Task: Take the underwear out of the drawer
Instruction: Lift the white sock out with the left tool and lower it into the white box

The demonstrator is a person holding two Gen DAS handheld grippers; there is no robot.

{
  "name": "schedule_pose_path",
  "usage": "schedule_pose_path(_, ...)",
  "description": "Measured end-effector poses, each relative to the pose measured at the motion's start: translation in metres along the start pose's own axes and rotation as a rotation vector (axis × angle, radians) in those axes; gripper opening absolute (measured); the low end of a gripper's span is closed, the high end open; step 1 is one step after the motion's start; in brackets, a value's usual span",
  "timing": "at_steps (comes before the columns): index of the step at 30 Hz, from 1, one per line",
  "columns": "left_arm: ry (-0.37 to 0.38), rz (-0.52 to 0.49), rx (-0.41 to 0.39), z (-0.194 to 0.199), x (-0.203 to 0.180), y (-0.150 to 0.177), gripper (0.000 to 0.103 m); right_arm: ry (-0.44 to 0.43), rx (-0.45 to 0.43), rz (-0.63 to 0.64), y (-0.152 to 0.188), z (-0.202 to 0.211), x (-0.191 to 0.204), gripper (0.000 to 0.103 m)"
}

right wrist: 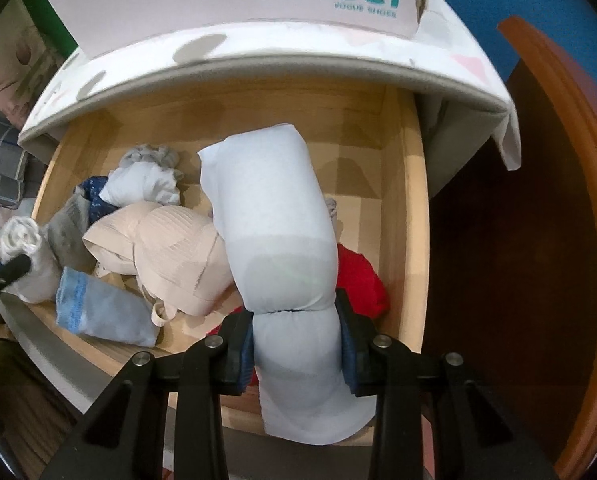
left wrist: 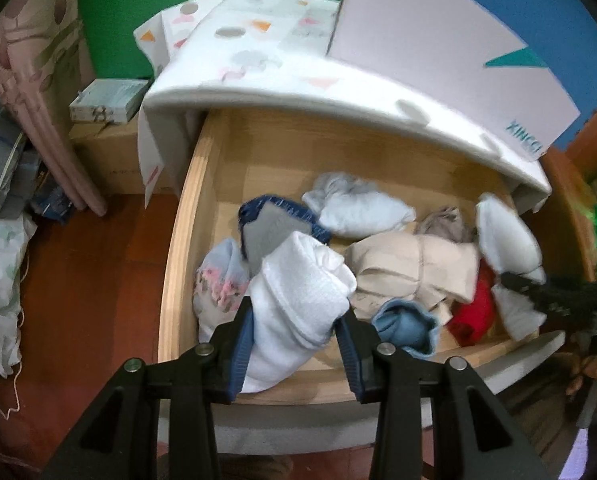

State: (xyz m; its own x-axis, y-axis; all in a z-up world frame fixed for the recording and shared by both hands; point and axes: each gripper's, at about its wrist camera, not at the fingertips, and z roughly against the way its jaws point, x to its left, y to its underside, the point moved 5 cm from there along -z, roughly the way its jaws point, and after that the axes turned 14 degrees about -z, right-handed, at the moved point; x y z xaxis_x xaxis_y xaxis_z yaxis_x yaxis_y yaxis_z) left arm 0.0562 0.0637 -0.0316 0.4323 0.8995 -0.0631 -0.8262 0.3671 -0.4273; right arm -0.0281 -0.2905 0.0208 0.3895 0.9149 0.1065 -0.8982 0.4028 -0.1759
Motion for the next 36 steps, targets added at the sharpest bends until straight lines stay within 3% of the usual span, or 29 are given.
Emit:
schedule_pose_path(9, 0.021, -0.044, -0.116, 0.062, -0.006, -0.051, 0.039, 0.003, 0.026, -0.001, 0.001, -0.010, 0.000, 0.032)
schedule_pose_path(23, -0.003, -0.141, -0.325, 0.165, -0.010, -0.194, 0.039, 0.008, 0.027, 0.009, 0.003, -0.019, 0.009, 0.032)
schedule_pose_path(30, 0.032, -0.211, -0.357, 0.163, -0.033, -0.263, 0.039, -0.003, 0.034, -0.002, 0.002, -0.018, 0.003, 0.032)
schedule_pose_path(36, 0.067, -0.227, -0.297, 0.113, -0.045, -0.294, 0.040, -0.003, 0.036, -0.006, 0.001, -0.017, 0.000, 0.033)
